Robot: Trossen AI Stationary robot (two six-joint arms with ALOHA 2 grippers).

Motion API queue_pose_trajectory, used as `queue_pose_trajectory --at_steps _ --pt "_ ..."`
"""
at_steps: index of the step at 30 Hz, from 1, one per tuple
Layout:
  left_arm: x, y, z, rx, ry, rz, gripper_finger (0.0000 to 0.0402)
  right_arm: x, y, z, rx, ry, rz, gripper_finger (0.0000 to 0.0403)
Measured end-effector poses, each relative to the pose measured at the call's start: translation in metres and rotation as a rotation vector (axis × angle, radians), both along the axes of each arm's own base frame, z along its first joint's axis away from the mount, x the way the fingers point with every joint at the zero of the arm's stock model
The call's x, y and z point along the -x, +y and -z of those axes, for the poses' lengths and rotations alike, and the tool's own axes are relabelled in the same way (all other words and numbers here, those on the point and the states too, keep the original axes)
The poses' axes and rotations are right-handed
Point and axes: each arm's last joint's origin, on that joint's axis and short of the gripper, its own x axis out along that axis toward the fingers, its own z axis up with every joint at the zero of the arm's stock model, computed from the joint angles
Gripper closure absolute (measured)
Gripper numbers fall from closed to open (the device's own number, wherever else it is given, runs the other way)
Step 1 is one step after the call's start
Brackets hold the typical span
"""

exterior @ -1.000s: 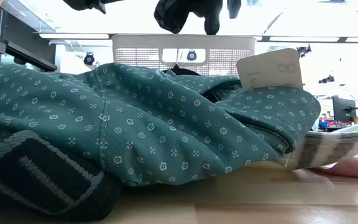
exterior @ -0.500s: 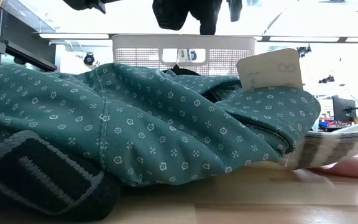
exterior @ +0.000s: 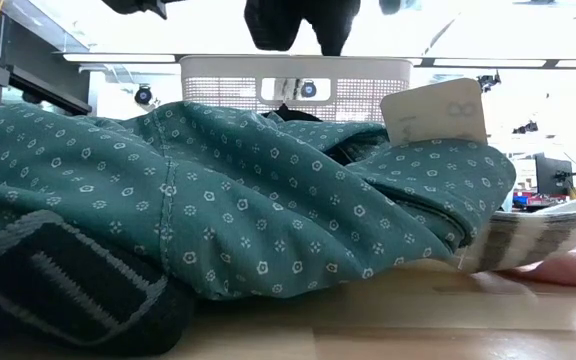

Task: Pick & Place Cloths
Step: Put the black boxer shorts into the left transparent bin

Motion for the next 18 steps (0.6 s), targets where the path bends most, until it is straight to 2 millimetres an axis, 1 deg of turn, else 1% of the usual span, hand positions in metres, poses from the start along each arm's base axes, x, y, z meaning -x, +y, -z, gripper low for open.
queue_pose_trajectory --at_steps 3,6,10,13,18 --pt "0.009 0.002 -0.007 0.02 0.005 -0.096 0.0376 0.009 0.004 -0.006 0.005 0.005 0.005 0.0118" --pt "0.022 0.003 -0.015 0.029 0.02 -0.186 0.0376 0.018 0.006 -0.01 0.0 0.009 0.04 0.0101" --pt "0.045 0.003 -0.027 0.043 0.052 -0.323 0.0376 0.025 0.009 -0.013 -0.01 0.015 0.105 0.0097" --pt "0.066 0.004 -0.036 0.065 0.08 -0.443 0.0376 0.026 0.01 -0.011 -0.012 0.037 0.143 0.0097" --pt "0.102 0.005 -0.043 0.115 0.141 -0.663 0.0376 0.026 0.011 -0.009 -0.022 0.061 0.176 0.0096"
